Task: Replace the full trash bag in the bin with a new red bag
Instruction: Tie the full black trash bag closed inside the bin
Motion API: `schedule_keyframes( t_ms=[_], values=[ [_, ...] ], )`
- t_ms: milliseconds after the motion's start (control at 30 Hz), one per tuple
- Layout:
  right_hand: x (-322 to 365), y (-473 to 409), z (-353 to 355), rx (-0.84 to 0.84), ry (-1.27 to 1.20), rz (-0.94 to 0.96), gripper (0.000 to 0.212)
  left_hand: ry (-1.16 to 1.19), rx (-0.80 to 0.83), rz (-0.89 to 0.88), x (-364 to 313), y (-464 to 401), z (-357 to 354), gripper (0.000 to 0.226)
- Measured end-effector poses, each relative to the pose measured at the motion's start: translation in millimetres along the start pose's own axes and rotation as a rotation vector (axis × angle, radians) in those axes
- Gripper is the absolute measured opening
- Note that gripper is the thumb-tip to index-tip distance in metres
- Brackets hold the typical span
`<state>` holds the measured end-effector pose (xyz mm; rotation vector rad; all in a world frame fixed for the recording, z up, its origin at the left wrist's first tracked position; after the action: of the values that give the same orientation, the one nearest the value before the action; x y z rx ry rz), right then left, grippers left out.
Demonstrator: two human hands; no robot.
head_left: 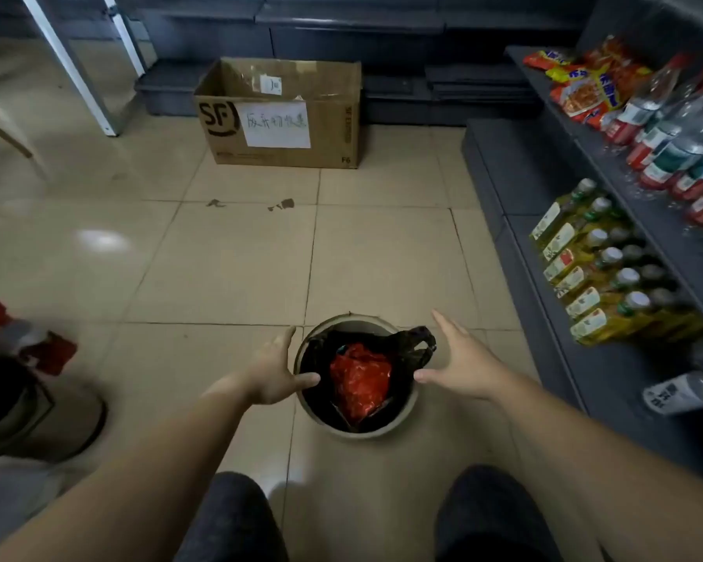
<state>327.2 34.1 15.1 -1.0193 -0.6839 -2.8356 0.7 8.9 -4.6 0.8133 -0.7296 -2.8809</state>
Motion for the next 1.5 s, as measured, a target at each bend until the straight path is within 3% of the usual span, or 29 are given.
schedule_keyframes(
  t_ms=[200, 467, 633, 800, 1000, 1167, 1367, 1500],
  values=[
    [-49.8, -38.1, -27.3, -0.003, -0.047, 0.109, 0.135, -0.072, -0.068, -0.166, 22.8, -43.5, -37.8, 0.128],
    [-62.7, -61.3, -46.8, 0.026, -0.116, 0.208, 0.127, -0.041, -0.038, -0.232, 24.6, -61.6, -53.1, 0.102],
    [-51.3, -76.2, -55.8, -0.038, -0.132, 0.252, 0.105, -0.022, -0.113, -0.29, 13.6, -73.8, -57.5, 0.055],
    [-37.5, -85.5, -68.9, -0.105, -0.189, 0.289, 0.071, 0.105, -0.191, -0.283, 4.4, -79.7, -67.0, 0.025],
    [-32.9, -100.1, -78.8, -0.158, -0.24, 0.234, 0.031, 0.462, -0.16, -0.234, -7.7, -83.3, -77.7, 0.013],
    [-21.0, -112.7, -102.3, -0.232, -0.338, 0.192, 0.017, 0.542, -0.123, -0.222, -13.7, -86.7, -89.7, 0.028],
    [-11.7, -121.1, -127.3, -0.172, -0.32, 0.16, 0.005, 0.638, -0.111, -0.22, -11.3, -86.5, -91.3, 0.009],
    [-7.7, -122.5, -130.6, -0.199, -0.158, 0.146, 0.013, 0.729, -0.073, -0.184, -11.1, -89.5, -90.2, 0.053]
  ],
)
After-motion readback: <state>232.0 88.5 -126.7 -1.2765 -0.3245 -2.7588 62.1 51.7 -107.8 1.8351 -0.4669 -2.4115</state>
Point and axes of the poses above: each hand's wrist, its own y-axis away from the middle knuckle, its own z-axis out of the back of the hand, x = y × z, the point moved 1 cm from there along -y, towards the middle knuckle, and after that the axes turned 5 degrees about -y, right-handed, at the moved point
